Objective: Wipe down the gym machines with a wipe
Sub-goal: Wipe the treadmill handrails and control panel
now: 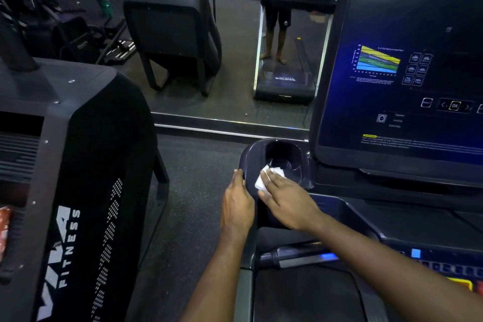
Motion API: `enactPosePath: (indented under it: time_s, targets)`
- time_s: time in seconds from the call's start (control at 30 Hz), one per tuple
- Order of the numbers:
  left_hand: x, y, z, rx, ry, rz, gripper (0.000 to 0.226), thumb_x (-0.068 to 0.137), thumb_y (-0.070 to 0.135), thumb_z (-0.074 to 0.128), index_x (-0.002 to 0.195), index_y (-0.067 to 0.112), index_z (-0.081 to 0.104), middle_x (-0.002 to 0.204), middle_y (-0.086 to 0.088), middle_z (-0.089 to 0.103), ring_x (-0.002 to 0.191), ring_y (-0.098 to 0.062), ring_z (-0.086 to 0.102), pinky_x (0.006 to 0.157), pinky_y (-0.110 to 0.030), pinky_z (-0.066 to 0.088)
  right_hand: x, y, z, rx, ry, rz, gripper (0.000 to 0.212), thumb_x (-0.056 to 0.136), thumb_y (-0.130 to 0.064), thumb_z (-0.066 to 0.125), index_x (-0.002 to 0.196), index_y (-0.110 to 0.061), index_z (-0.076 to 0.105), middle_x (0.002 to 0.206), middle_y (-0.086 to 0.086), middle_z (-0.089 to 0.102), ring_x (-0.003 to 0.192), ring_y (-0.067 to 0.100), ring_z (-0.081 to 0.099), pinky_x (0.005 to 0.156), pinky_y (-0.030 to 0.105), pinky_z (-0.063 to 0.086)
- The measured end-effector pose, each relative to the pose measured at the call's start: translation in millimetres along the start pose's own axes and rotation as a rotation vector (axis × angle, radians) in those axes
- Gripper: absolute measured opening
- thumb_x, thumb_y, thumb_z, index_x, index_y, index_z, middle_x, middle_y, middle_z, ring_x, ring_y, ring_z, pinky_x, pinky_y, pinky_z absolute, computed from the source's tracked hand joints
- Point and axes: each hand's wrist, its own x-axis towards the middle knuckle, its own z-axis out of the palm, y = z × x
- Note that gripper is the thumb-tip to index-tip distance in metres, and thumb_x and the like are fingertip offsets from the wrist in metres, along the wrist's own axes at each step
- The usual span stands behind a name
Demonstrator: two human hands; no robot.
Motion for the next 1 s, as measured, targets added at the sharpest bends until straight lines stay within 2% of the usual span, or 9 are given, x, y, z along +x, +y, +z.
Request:
enactPosePath:
  time_s: [0.1,0.2,0.3,0.37,0.57,0.63,0.77,0.87,1.0]
  targets:
    - [0,-1,2,0.018,0.023,-0.009,0.038,0.107,0.012,0.035,0.142,0.012,0.050,0.107,-0.017,0.068,0.092,-0.033,0.066,0.072,-0.038,0.050,-23,14,0,-0.139,0.053,0.076,0.087,0.096,-0.061,-0.007,0.159,-0.011,0.025,0.163,0.010,0.032,0.151,0.021,0.026,0.124,0.034,0.019]
    - [-2,0,2,0.012,0.032,-0.006,0.037,0.108,0.013,0.035,0.142,0.012,0.051,0.111,-0.017,0.069,0.095,-0.033,0.067,0.075,-0.039,0.052,-18,22,-4,-0.248,0.029,0.217,0.117,0.081,-0.067,-0.034,0.155,-0.005,0.034,0.159,0.012,0.039,0.150,0.022,0.030,0.123,0.037,0.022]
    - [-2,1,0,0.025,0.018,-0.013,0.038,0.108,0.014,0.034,0.143,0.013,0.049,0.114,-0.017,0.069,0.096,-0.033,0.067,0.076,-0.043,0.055,8,25,-1,-0.256,-0.050,0.336,0.096,0.095,-0.065,-0.012,0.159,0.000,0.017,0.166,0.014,0.019,0.156,0.022,0.009,0.127,0.040,0.002]
    - [-2,2,-1,0.047,0.015,-0.024,0.039,0.108,0.013,0.035,0.144,0.013,0.048,0.118,-0.017,0.068,0.100,-0.033,0.068,0.079,-0.043,0.056,23,25,-3,-0.187,-0.111,0.412,0.086,0.099,-0.063,-0.003,0.160,-0.002,0.006,0.169,0.013,0.006,0.157,0.020,-0.003,0.126,0.039,-0.005]
    - [-1,2,-1,0.018,0.005,-0.011,0.038,0.106,0.012,0.036,0.142,0.014,0.049,0.114,-0.018,0.068,0.098,-0.036,0.068,0.077,-0.047,0.056,3,-4,2,-0.100,-0.055,0.348,0.080,0.103,-0.060,0.009,0.160,-0.006,0.017,0.168,0.015,0.012,0.156,0.025,0.010,0.126,0.040,0.008]
    - [1,2,0,0.028,0.004,-0.001,0.037,0.105,0.012,0.037,0.140,0.010,0.050,0.113,-0.021,0.067,0.096,-0.039,0.066,0.076,-0.047,0.054,10,-12,5,0.042,-0.046,0.292,0.077,0.104,-0.058,0.015,0.160,-0.005,0.018,0.168,0.013,0.012,0.156,0.023,0.008,0.127,0.038,0.007]
    - [0,2,0,0.015,0.003,0.013,0.038,0.105,0.012,0.036,0.141,0.010,0.050,0.113,-0.019,0.068,0.099,-0.036,0.067,0.080,-0.048,0.054,61,-12,-2,0.373,-0.099,0.286,0.075,0.107,-0.053,0.018,0.160,-0.004,-0.002,0.169,0.009,-0.006,0.156,0.017,-0.007,0.126,0.034,-0.003]
    - [1,2,1,0.002,0.012,-0.006,0.039,0.105,0.010,0.036,0.141,0.012,0.050,0.110,-0.016,0.069,0.097,-0.034,0.068,0.079,-0.047,0.055,89,-3,-13,0.618,-0.069,0.374,0.074,0.107,-0.054,0.019,0.161,-0.009,-0.004,0.169,0.007,-0.006,0.156,0.021,-0.004,0.124,0.035,-0.001]
    - [0,1,2,0.026,0.018,-0.009,0.039,0.106,0.011,0.034,0.141,0.017,0.050,0.115,-0.013,0.069,0.100,-0.031,0.068,0.079,-0.041,0.055,118,-7,-17,0.950,-0.013,0.590,0.094,0.099,-0.070,0.024,0.158,-0.001,0.005,0.167,0.016,0.001,0.155,0.026,0.000,0.124,0.045,-0.001]
